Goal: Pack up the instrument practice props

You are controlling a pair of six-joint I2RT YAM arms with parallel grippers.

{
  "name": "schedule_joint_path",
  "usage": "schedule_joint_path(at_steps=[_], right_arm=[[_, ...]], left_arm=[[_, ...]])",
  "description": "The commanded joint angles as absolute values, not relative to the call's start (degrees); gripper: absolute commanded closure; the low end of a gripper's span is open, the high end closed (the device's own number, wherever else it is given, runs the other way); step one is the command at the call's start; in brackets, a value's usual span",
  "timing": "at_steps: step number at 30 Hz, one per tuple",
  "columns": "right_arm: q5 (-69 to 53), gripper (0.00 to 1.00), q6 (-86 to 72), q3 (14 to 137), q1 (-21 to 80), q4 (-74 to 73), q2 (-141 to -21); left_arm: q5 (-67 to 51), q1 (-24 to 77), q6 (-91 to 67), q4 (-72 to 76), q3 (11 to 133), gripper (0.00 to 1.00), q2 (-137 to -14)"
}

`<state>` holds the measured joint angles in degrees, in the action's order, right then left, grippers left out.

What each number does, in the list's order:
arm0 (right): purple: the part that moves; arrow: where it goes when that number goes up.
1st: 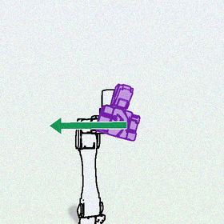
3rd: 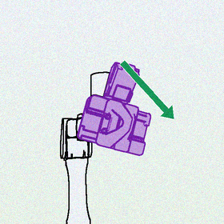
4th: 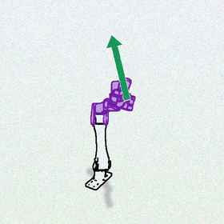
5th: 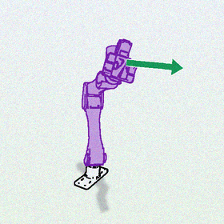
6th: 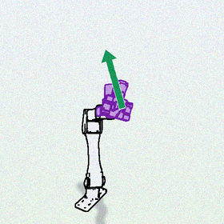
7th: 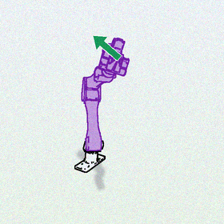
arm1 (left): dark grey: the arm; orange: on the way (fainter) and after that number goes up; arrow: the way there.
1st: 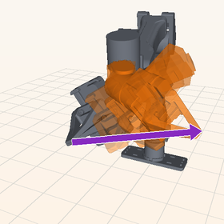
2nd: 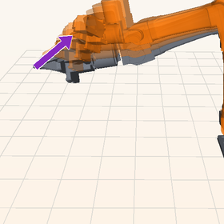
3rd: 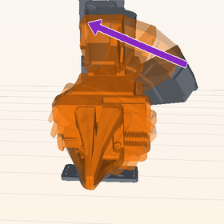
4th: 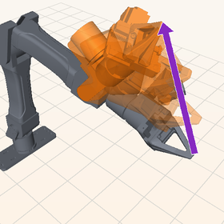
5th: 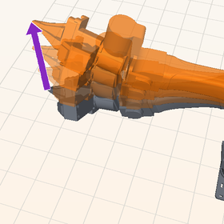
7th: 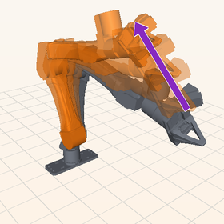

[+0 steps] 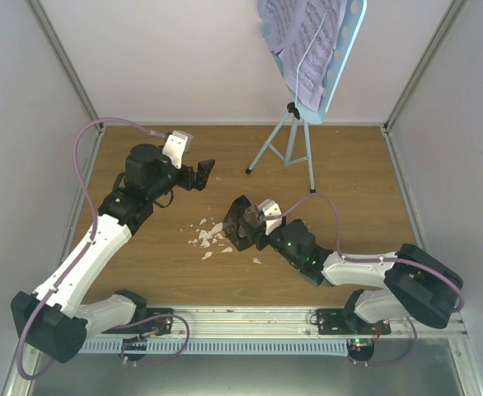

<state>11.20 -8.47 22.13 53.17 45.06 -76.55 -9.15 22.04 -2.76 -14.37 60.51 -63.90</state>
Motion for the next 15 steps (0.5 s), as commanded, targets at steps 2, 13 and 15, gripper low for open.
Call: schedule_joint_path(at_steps=[2,13,15], right_arm=[[10.0,0.48,-9.1,22.7,52.8,48.9,-77.4],[10.5,0.48,-9.4,22.7,52.9,49.6,-79.9],[10.9,0.48,-9.3,22.6,52.9,49.6,-80.3]], left_arm=[[-9.7,21.6,-2.3,-11.4,60.0,0.01,-63.2],[-9.6,21.6,-2.2,-11.4,60.0,0.01,-63.2],[-9.6,21.6,-2.2,-11.4,60.0,0.01,-63.3]])
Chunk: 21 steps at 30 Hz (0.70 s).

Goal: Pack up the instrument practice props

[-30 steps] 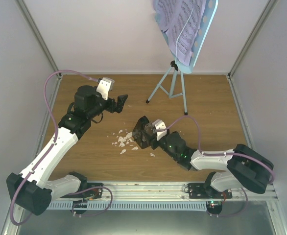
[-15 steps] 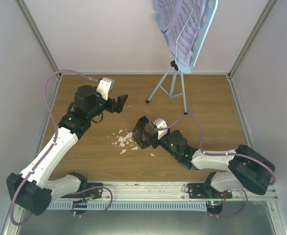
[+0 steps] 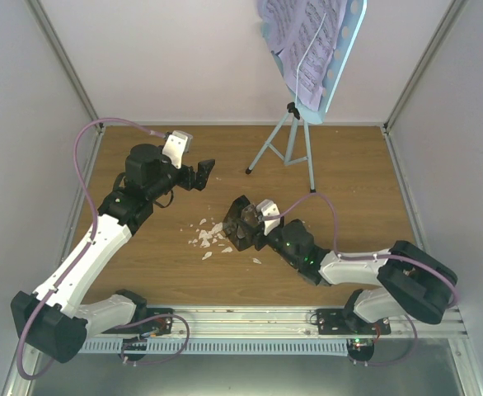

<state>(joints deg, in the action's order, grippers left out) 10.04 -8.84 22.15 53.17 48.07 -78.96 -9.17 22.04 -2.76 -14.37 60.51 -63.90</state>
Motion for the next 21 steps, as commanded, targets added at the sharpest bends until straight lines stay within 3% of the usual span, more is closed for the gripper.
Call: schedule_joint_path(at_steps=[1,21], right_arm=[[10.9,0.48,-9.3,22.6,52.9,49.6,-80.4],[12.2,0.48,-8.1,22.5,53.9,45.7,-73.7]], left_arm=[[-9.6,21.7,-2.2,-11.4,60.0,0.01,-63.3],[-9.7,21.6,-2.2,-11.4,60.0,0.01,-63.5]])
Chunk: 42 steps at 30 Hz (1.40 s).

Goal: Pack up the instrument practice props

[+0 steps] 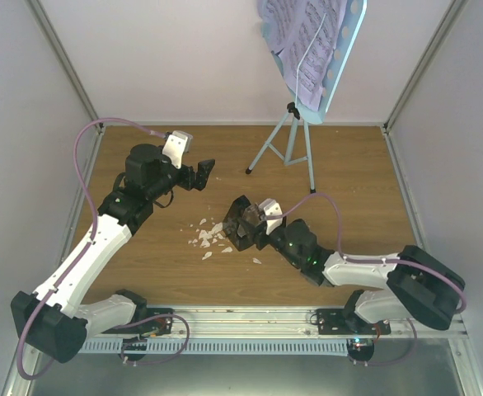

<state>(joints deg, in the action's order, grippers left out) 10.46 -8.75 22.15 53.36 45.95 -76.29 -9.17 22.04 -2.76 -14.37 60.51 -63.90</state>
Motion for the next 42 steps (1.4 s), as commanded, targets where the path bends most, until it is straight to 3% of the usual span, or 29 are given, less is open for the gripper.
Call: schedule_joint_path(at_steps=[1,20,42], right_arm=[[12.3,0.48,-8.0,22.5,54.0,45.6,-73.5],[12.0,0.48,-9.3,22.2,54.1,48.4,-79.9],[12.9,0.49,-12.3,25.4,54.1,45.4,-79.4]], left_arm=[[-9.7,21.7,-2.2,-11.4,60.0,0.01,-63.5],[-9.7,21.6,-2.2,-11.4,60.0,0.01,-63.5],[-9.9,21.6,-2.3,-11.4,60.0,0.01,-63.5]])
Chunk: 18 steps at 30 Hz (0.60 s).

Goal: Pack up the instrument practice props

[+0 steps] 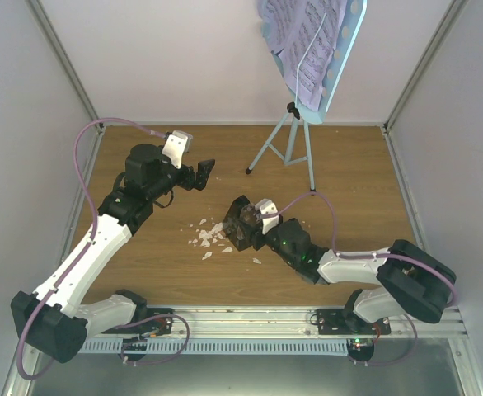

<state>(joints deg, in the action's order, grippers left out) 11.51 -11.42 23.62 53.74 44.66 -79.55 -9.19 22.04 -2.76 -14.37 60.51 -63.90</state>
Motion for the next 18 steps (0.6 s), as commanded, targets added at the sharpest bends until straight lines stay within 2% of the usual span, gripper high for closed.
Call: schedule_joint_path(at_steps=[1,18], right_arm=[[13.1,0.49,-12.2,25.3,54.1,45.5,-79.9],[11.6,0.46,-11.2,23.9,54.1,49.2,-85.0]], left_arm=[[-9.9,21.6,-2.3,-11.4,60.0,0.01,-63.5],[-9.8,21.6,-2.3,-11.4,60.0,0.01,-63.5]])
